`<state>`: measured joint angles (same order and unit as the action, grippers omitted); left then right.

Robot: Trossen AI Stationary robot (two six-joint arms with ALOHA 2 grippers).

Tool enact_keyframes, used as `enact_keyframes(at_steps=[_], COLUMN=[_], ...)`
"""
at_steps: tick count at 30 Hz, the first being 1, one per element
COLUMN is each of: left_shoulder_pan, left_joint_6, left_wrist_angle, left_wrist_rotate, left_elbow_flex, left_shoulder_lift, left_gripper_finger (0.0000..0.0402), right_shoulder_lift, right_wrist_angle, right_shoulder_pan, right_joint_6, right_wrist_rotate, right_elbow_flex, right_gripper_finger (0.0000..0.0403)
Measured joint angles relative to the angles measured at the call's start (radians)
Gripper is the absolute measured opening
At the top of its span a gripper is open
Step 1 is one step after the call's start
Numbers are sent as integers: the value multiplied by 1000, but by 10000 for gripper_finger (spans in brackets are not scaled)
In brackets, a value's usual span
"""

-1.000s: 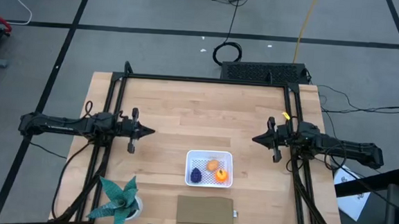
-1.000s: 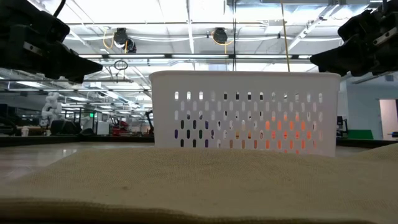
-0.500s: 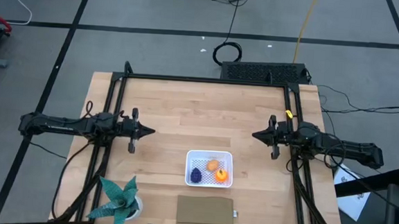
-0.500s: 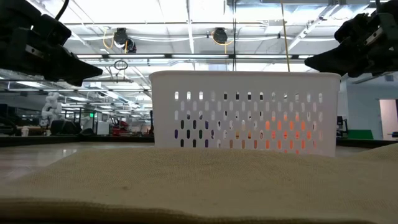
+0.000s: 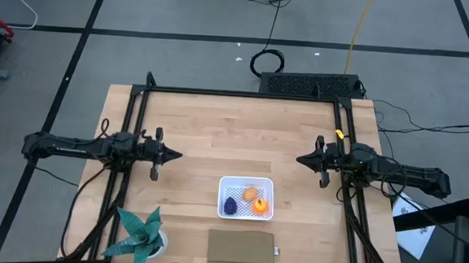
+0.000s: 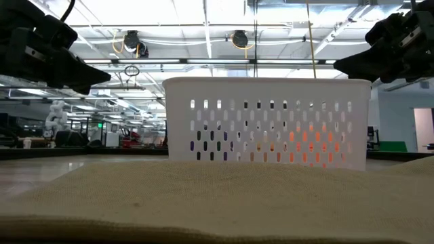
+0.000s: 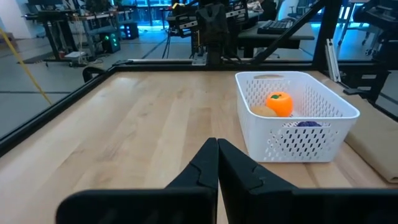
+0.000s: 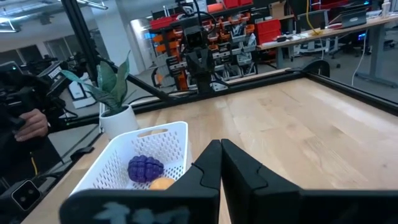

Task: Pick and placing Produce into tupperware
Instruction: Return to Home Position

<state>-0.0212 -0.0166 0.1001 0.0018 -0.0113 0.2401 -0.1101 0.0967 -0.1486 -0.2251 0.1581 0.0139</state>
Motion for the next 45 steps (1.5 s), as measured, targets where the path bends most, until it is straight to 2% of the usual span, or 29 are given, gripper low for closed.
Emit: enact_keyframes(at_steps=[5,13,26,33,45], left_shoulder_pan=[0,0,0,0,0], left_joint_6=[-7,-6,-4,-5,-5], left_wrist_angle=[4,7,7,7,8], left_wrist_rotate=[-1,-3,-3,-4,-4], left_elbow_flex=[0,0,0,0,0], left_shoulder_lift=[0,0,0,0,0], left_gripper_finger=[3,23,24,24,24], right_shoulder_lift=[0,0,0,0,0], right_wrist_angle=[0,0,0,14,14], right_shoulder_pan=[0,0,0,-1,-1], right_joint_6=[1,1,3,268,257], right_wrist_rotate=[0,0,0,-1,-3], right_elbow_flex=[0,0,0,0,0], right_gripper_finger=[0,0,0,0,0])
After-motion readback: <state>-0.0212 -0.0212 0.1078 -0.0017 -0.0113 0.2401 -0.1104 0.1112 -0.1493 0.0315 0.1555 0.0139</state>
